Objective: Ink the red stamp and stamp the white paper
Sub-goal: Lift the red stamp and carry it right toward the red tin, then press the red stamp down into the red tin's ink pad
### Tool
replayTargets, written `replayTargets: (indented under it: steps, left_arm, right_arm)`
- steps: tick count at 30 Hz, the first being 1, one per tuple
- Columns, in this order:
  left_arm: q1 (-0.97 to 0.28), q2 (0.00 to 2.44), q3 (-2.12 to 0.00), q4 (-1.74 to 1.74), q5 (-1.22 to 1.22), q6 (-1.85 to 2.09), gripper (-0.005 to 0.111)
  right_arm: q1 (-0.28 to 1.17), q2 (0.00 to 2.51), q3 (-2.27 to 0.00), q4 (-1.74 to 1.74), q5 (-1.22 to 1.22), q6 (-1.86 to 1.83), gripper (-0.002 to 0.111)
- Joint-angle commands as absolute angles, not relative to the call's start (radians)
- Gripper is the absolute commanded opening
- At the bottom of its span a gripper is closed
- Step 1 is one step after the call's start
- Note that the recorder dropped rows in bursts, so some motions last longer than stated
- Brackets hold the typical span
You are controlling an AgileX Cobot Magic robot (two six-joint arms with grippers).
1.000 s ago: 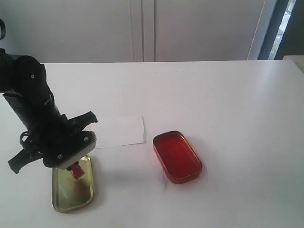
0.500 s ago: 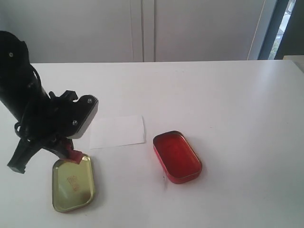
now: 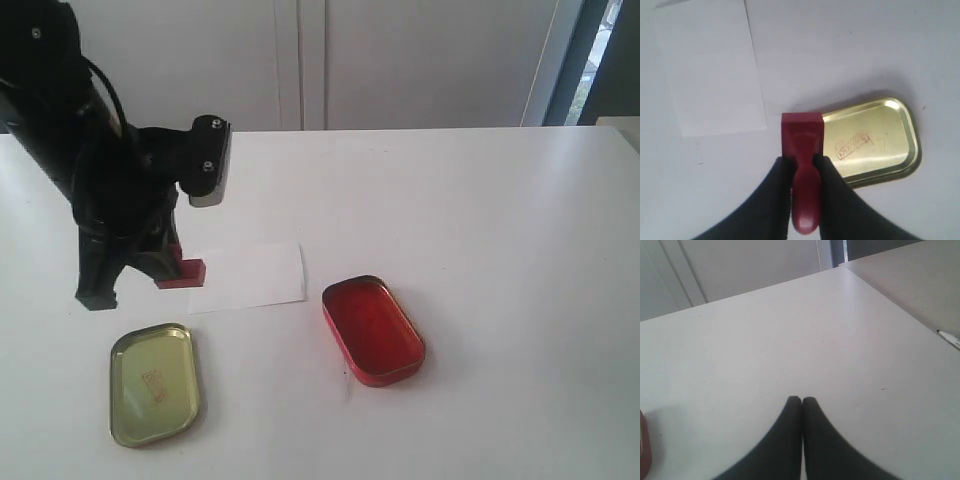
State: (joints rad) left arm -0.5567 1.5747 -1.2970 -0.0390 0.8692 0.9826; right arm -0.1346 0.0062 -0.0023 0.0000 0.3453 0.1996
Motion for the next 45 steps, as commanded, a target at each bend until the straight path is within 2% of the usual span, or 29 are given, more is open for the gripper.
replayTargets:
  steps: [1,18,25,29,45]
  left_arm:
    - [-0.614,1.601,-1.354,-0.044,0.936,0.854,0.000]
    - [-0.771,1.878,-1.669,-0.025,1.045,0.598,0.000]
    - [-0.821,2.014,-1.795,-0.031,0.976,0.499,0.000]
    - [-0.861,2.062,-1.806,-0.043,0.914,0.475,0.000]
    - [-0.880,2.139,-1.814,-0.071,0.876,0.383,0.000]
  right_arm:
    - [-0.139,0.000,0.000,0.000,0.342,0.199,0.000]
    - [-0.139,0.000,0.000,0.000,0.342,0.199,0.000]
    - [-0.139,0.000,0.000,0.000,0.342,0.199,0.000]
    - [-0.139,0.000,0.000,0.000,0.342,0.199,0.000]
    - [-0.139,0.000,0.000,0.000,0.342,0.199,0.000]
